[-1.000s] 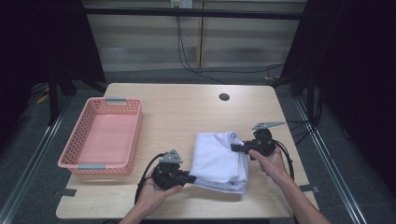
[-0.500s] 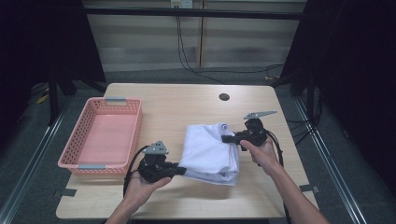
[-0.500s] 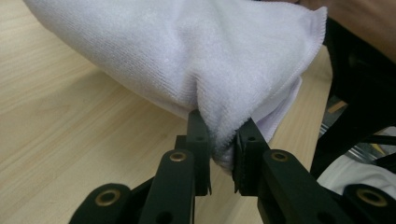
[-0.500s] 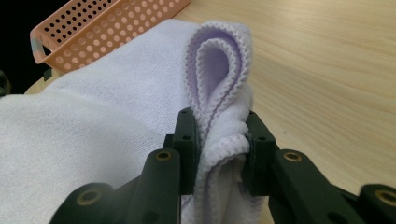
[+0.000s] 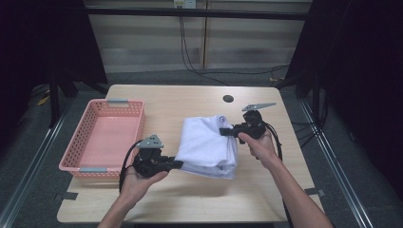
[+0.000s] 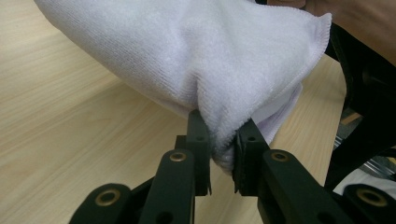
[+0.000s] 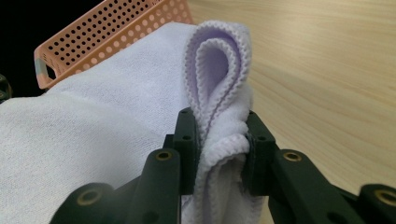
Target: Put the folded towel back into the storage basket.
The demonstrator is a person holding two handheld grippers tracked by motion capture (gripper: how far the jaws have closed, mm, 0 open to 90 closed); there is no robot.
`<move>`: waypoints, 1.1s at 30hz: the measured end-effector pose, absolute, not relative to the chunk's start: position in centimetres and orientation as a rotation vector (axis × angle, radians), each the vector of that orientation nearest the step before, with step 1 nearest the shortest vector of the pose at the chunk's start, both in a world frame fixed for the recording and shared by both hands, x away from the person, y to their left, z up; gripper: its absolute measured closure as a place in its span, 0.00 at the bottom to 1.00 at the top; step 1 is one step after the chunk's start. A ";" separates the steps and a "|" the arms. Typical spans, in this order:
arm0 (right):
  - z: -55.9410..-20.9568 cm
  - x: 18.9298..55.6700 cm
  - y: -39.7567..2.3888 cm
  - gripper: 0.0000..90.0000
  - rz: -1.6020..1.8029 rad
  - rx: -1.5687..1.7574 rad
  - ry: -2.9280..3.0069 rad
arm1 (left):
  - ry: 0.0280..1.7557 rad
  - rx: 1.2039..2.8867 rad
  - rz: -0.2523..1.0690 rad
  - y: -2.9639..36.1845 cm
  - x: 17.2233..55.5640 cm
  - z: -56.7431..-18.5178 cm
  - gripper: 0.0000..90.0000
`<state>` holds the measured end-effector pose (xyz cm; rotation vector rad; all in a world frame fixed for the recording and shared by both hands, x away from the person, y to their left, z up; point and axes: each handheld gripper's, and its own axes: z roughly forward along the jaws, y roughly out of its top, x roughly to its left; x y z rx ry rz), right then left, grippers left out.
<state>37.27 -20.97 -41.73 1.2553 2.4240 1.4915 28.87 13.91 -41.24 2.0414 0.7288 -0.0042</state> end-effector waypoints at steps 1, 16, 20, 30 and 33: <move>-41.6 37.4 -20.8 0.80 1.490 1.248 2.427 | 0.735 2.036 -0.002 14.1 28.9 -41.2 0.89; -39.6 40.3 -16.9 0.80 1.527 1.183 2.452 | 0.799 2.005 0.059 17.7 29.8 -39.8 0.89; -39.1 41.0 -15.4 0.80 1.525 1.157 2.467 | 0.814 1.974 0.085 19.2 30.0 -39.4 0.89; -38.0 42.3 -12.0 0.80 1.564 1.116 2.483 | 0.851 1.932 0.128 22.4 29.9 -38.9 0.89; -37.7 42.8 -10.7 0.80 1.563 1.093 2.502 | 0.858 1.941 0.131 23.6 30.0 -38.6 0.89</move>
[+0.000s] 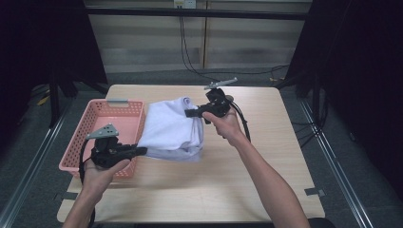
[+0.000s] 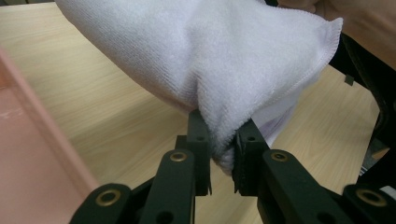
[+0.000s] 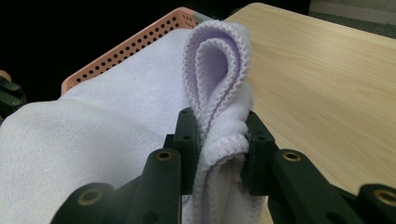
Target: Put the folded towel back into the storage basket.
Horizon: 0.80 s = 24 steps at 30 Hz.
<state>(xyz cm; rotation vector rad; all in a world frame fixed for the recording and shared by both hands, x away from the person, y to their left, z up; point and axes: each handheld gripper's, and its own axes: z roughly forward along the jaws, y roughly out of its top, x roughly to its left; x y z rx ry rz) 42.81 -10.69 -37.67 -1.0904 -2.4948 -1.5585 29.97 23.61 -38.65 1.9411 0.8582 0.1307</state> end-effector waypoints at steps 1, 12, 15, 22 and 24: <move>-37.6 42.9 -10.4 0.80 -1.555 -1.081 -2.500 | 0.874 1.928 0.128 24.1 30.0 -38.6 0.89; -36.3 44.4 -5.9 0.80 -1.545 -1.039 -2.505 | 0.935 1.882 0.177 27.7 29.9 -37.5 0.89; -35.7 44.8 -4.3 0.80 -1.538 -1.030 -2.510 | 0.955 1.859 0.184 28.8 29.8 -37.5 0.89; -35.1 45.3 -1.5 0.80 -1.524 -1.002 -2.521 | 0.992 1.844 0.200 31.9 29.8 -36.8 0.89; -35.1 45.5 -0.7 0.80 -1.522 -0.995 -2.515 | 0.993 1.846 0.203 32.2 29.7 -36.7 0.89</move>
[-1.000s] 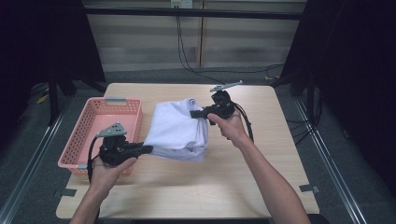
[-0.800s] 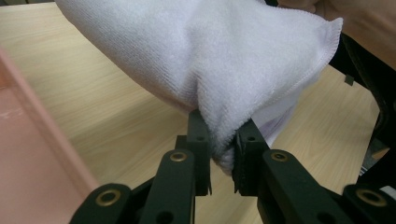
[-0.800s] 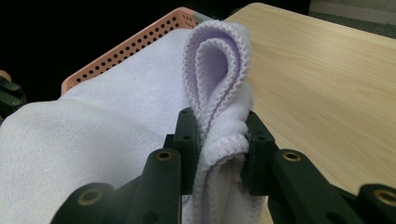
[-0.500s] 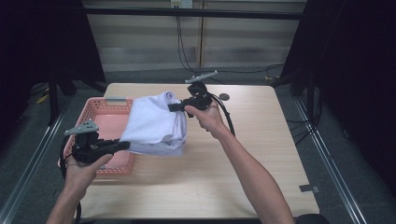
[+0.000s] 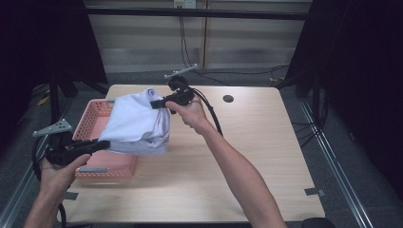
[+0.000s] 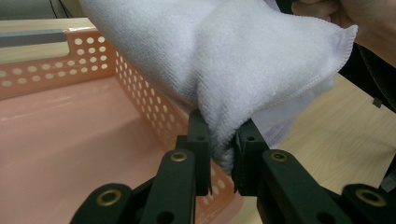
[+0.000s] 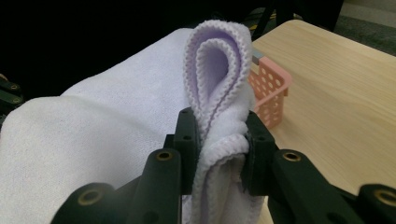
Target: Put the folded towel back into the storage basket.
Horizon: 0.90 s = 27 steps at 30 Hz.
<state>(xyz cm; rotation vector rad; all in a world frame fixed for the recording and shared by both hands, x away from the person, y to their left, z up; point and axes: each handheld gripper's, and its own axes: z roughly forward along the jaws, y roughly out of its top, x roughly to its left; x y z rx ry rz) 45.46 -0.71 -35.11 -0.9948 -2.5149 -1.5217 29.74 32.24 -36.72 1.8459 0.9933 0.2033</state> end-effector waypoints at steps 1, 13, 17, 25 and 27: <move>-35.1 45.5 -0.3 0.80 -1.514 -0.992 -2.519 | 0.995 1.850 0.206 32.6 29.7 -36.6 0.89; -34.6 46.3 4.3 0.80 -1.495 -0.979 -2.514 | 1.090 1.817 0.238 36.8 29.5 -36.3 0.89; -35.0 46.2 5.8 0.80 -1.495 -0.979 -2.507 | 1.113 1.817 0.249 38.2 29.2 -36.3 0.89; -35.5 46.3 8.5 0.80 -1.499 -0.996 -2.495 | 1.164 1.792 0.268 40.6 29.0 -36.5 0.89; -35.6 46.3 9.1 0.80 -1.493 -0.996 -2.495 | 1.176 1.785 0.268 41.1 29.1 -36.7 0.89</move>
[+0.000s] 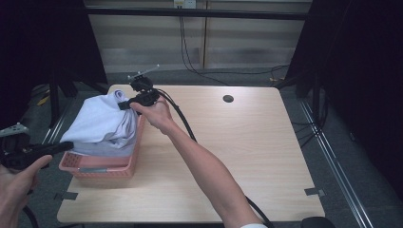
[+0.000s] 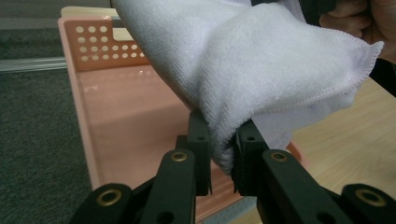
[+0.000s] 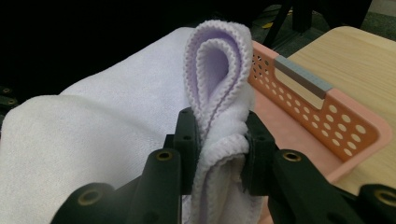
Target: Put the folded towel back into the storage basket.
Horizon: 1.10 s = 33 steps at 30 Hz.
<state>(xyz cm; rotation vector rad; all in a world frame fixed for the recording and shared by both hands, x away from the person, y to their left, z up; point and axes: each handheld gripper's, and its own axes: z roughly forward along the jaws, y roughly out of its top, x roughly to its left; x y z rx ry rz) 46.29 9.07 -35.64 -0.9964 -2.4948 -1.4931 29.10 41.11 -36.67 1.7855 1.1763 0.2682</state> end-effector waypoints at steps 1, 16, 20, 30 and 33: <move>-35.8 46.3 9.3 0.80 -1.497 -0.999 -2.490 | 1.187 1.793 0.271 41.2 29.1 -36.8 0.89; -40.1 46.6 11.4 0.80 -1.451 -1.077 -2.479 | 1.271 1.844 0.262 42.1 29.9 -39.7 0.89; -40.9 46.8 11.5 0.80 -1.434 -1.085 -2.470 | 1.284 1.878 0.269 41.8 30.0 -40.1 0.88; -42.9 47.1 11.7 0.76 -1.396 -1.128 -2.485 | 1.311 1.890 0.275 41.3 30.6 -41.1 0.85; -43.5 47.2 11.6 0.66 -1.367 -1.105 -2.490 | 1.322 1.891 0.275 41.4 30.6 -41.1 0.80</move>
